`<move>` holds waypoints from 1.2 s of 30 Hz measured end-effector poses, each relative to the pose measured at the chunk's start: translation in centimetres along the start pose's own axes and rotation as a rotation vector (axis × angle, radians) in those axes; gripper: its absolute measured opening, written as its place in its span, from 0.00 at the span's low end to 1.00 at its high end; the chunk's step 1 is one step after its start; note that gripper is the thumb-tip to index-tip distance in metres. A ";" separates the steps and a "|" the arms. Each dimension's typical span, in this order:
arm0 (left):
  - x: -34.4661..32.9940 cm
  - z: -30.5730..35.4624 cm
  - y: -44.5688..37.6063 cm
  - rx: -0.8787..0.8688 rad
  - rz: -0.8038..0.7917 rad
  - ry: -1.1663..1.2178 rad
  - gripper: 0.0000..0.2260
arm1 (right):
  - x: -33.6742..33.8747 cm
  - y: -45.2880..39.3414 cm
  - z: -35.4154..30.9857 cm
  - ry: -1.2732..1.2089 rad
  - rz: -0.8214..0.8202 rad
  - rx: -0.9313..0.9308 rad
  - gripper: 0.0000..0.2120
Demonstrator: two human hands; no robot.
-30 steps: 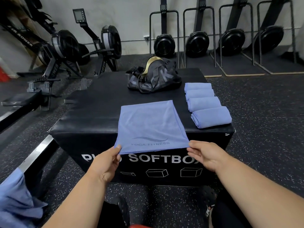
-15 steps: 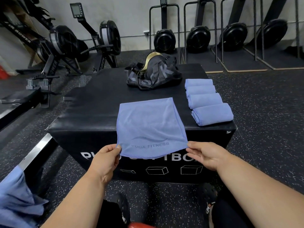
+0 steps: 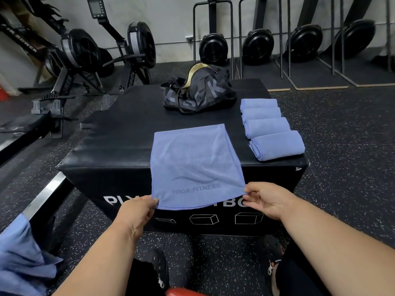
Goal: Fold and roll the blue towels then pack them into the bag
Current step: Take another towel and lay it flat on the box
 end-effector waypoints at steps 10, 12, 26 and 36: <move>0.2 0.4 0.4 0.026 0.015 0.115 0.10 | -0.9 -1.1 -0.6 -0.082 0.048 0.051 0.07; 0.1 0.5 0.6 0.028 0.011 0.120 0.10 | -1.1 -1.0 -0.7 -0.097 0.039 0.041 0.08; -0.7 1.4 1.6 0.039 -0.089 0.279 0.11 | -2.1 -3.4 1.0 0.108 0.033 0.011 0.08; -0.3 1.5 1.6 0.041 -0.076 0.276 0.09 | -3.0 -3.9 0.5 0.126 -0.032 0.097 0.13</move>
Point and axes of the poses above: each hand's wrist, its own y-axis away from the middle knuckle, its own x-axis out of the back of the hand, z = x × y, the point moved 5 cm from there along -y, towards the middle knuckle, and after that the axes turned 7 degrees about -x, right-handed, at the moved point
